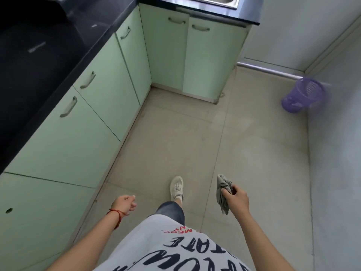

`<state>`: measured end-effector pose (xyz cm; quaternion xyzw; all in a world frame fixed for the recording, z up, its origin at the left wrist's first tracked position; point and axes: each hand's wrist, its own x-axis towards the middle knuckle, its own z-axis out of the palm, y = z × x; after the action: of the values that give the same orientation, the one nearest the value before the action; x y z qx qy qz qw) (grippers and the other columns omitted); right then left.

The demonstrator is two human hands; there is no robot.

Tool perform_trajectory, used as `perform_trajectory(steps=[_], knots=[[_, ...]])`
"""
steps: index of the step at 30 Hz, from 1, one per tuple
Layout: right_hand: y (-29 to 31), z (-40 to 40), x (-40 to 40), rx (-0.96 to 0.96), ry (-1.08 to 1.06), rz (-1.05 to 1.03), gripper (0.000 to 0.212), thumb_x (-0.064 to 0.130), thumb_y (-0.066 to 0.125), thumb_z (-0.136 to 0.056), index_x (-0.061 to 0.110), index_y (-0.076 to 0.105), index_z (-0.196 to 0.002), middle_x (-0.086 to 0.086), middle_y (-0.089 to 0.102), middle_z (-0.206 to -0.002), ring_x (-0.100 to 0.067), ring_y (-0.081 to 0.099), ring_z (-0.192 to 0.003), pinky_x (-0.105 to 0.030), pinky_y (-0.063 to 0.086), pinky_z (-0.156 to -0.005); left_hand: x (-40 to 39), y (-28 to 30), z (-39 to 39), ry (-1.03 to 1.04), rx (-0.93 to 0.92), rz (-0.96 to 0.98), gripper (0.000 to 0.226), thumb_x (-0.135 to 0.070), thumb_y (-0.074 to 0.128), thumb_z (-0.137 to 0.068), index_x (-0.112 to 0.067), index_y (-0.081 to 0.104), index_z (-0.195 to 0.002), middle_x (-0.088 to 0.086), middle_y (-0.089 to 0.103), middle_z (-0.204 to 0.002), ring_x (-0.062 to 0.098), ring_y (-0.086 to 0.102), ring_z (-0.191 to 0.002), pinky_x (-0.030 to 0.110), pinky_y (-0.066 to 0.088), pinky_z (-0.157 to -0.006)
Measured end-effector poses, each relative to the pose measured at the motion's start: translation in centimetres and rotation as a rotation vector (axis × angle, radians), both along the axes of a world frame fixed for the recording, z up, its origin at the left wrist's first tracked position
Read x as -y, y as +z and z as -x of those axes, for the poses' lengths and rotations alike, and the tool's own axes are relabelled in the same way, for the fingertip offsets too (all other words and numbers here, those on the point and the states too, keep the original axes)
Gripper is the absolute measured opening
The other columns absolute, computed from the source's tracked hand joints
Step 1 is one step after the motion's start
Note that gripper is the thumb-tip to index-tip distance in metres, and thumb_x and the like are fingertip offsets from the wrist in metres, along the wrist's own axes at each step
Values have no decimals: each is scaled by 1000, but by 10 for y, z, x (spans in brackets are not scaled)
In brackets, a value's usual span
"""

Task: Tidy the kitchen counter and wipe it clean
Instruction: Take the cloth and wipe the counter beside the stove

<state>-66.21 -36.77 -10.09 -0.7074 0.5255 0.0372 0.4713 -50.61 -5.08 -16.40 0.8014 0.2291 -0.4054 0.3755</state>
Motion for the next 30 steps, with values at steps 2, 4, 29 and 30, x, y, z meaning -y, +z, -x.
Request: perform_trajectory(steps=[2,4,29,30], knots=[[0,-38,19,7,-1,15,11,10,62,-78,-1,62,-81,-13,60,-71,-25,51,-67,-31,36,-56,20,3,-37,22,0,7,27,-14,50,-90,-12,50,-63,9,53,-59,17,43,-43,17,27,-46],[3,-75,36,7,11,22,11,10,62,-78,0,61,-79,-13,60,-71,-25,51,-67,-32,35,-58,44,13,-78,33,16,26,27,-14,49,-91,-13,49,-64,7,54,-59,18,46,-46,17,28,-44],[24,-565,109,89,820,40,5,10,61,-74,5,62,-75,-11,62,-67,-22,51,-64,-29,37,-55,104,51,-332,737,139,37,11,-14,48,-92,-7,56,-90,2,58,-66,15,53,-59,22,38,-56],[28,-587,104,104,856,42,6,10,61,-74,5,63,-76,-11,62,-67,-21,51,-64,-27,37,-54,104,52,-338,785,138,41,12,-14,48,-92,-6,56,-92,3,58,-66,15,53,-58,22,37,-55]])
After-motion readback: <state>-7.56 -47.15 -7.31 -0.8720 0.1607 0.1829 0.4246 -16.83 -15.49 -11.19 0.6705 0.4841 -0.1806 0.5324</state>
